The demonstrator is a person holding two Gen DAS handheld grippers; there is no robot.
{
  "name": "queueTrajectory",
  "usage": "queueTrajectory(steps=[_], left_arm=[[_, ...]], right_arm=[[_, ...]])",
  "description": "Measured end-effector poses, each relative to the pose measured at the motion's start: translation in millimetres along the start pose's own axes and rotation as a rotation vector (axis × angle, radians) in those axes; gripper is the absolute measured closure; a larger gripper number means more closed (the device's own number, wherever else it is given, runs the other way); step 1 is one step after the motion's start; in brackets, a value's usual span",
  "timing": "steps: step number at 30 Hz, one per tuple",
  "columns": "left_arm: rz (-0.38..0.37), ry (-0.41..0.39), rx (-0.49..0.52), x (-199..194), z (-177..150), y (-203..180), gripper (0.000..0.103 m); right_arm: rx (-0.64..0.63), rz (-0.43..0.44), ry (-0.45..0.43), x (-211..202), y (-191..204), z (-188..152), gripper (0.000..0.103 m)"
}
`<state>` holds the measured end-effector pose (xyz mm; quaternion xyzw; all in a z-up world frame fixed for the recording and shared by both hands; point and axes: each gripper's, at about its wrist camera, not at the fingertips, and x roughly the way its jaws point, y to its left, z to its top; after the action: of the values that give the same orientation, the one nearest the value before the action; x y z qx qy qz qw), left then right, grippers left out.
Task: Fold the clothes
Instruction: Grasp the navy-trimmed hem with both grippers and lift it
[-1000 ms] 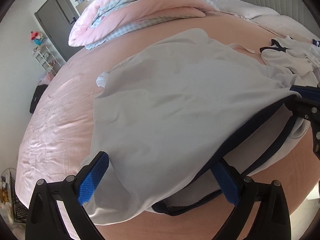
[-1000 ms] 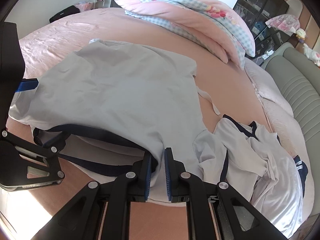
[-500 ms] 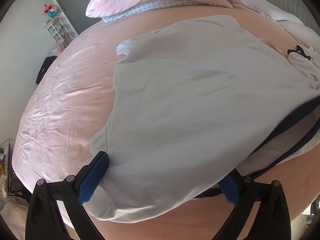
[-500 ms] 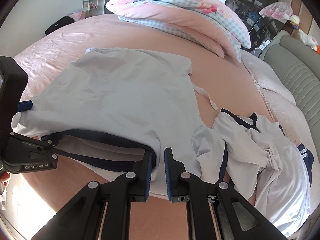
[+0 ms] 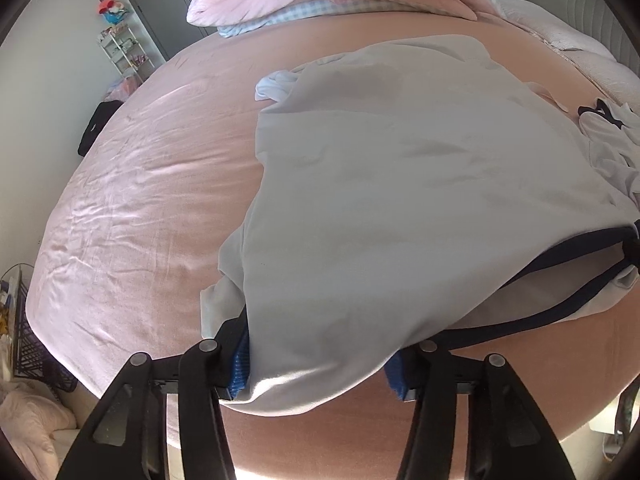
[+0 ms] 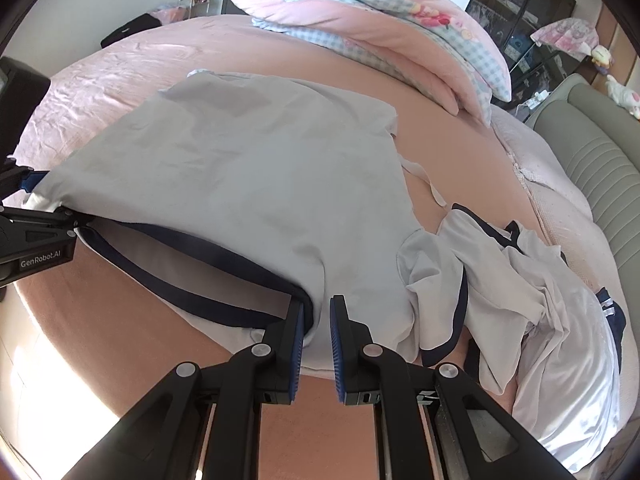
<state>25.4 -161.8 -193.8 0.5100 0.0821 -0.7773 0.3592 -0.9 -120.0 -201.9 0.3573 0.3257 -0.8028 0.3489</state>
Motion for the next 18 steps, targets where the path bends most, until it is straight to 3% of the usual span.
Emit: queueTrajectory(steps=[10,14,18], left_arm=[[-0.048,0.015,-0.032,0,6,8,0.053],[-0.066,0.008,-0.049,-4,10,12,0.053],[-0.085,-0.001,-0.072,-9,15,18,0.053]], right_arm=[[-0.057,0.008,0.026,19,23,10,0.090],[-0.158,-0.026,-0.003,21,41,8,0.062],[-0.258,-0.060,-0.031,22,58,6,0.059]])
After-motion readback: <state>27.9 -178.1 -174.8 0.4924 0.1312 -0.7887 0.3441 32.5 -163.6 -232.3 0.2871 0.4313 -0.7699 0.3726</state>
